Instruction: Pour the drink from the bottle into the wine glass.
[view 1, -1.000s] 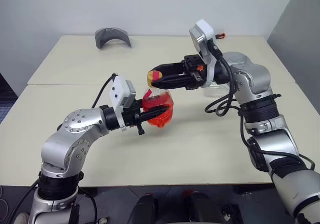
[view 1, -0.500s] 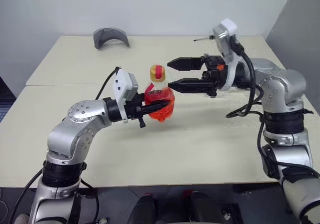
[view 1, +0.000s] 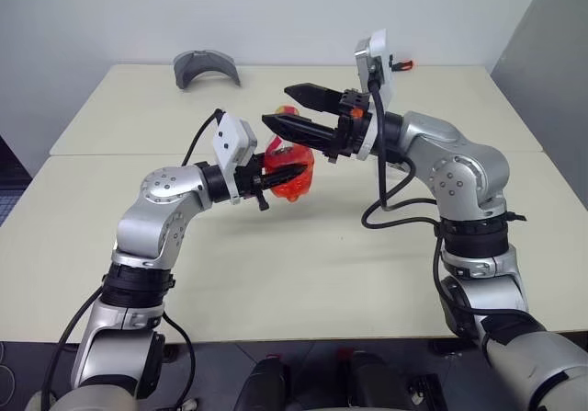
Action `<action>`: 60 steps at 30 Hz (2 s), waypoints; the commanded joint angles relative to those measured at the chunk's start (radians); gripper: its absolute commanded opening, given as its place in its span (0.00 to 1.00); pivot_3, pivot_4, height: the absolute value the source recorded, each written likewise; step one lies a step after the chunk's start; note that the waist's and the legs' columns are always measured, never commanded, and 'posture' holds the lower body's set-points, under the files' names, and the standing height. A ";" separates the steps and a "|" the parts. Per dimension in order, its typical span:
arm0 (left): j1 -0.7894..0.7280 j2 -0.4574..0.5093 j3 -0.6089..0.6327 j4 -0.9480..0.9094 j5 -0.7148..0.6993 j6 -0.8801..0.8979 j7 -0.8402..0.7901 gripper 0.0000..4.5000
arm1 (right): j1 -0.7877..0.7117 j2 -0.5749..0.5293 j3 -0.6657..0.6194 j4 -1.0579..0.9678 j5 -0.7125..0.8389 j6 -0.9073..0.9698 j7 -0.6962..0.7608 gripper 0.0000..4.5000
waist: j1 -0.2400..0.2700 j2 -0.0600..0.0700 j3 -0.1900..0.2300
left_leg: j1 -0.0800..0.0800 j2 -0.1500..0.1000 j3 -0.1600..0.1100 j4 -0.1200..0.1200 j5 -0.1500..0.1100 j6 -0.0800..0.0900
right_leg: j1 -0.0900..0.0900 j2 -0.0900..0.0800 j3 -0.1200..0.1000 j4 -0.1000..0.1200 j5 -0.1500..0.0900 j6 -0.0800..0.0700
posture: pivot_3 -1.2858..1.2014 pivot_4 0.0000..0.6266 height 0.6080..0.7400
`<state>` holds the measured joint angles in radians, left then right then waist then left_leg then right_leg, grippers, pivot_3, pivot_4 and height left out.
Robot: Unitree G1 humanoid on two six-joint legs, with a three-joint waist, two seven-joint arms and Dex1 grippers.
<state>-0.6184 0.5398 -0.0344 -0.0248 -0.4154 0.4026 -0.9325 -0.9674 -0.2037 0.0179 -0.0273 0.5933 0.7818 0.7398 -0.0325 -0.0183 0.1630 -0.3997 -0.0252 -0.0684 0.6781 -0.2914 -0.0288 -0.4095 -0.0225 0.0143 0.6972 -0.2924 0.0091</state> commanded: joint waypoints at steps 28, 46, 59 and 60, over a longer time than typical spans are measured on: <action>0.213 0.055 0.078 -0.449 -0.178 0.177 0.043 0.21 | -0.119 -0.062 0.117 0.085 0.033 -0.091 0.410 0.32 | -0.007 0.001 0.001 | 0.000 0.000 0.000 -0.001 -0.001 0.002 | -0.001 0.000 0.001 0.000 0.000 0.000 | 0.52 0.24 1.00; 0.391 0.144 0.204 -0.699 -0.347 0.314 0.215 0.21 | -0.195 -0.084 0.156 0.240 -0.007 -0.122 0.687 0.75 | 0.005 0.001 0.001 | 0.002 0.000 -0.002 -0.001 -0.001 0.002 | 0.003 0.000 -0.002 -0.001 0.000 0.000 | 0.52 0.24 1.00; 0.304 0.091 0.107 -0.410 -0.153 0.127 0.185 0.21 | 0.058 -0.117 -0.009 -0.201 0.033 0.043 0.154 0.99 | 0.002 0.002 0.001 | 0.001 0.000 -0.002 -0.001 -0.001 0.002 | 0.002 0.000 -0.001 -0.001 0.000 0.000 | 0.52 0.24 1.00; 0.276 0.080 0.089 -0.380 -0.138 0.109 0.174 0.21 | 0.062 -0.102 -0.001 -0.219 0.032 0.040 0.124 0.99 | 0.003 0.002 0.001 | 0.001 0.000 -0.002 -0.001 -0.001 0.002 | 0.002 0.000 -0.001 -0.001 0.000 0.000 | 0.52 0.24 1.00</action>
<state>-0.3000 0.6278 0.0564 -0.4070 -0.5681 0.5648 -0.7432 -0.8992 -0.3226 0.0298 -0.1895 0.6131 0.8241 0.9117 -0.0297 -0.0165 0.1643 -0.3984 -0.0250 -0.0704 0.6767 -0.2925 -0.0270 -0.4079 -0.0224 0.0125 0.6965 -0.2927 0.0087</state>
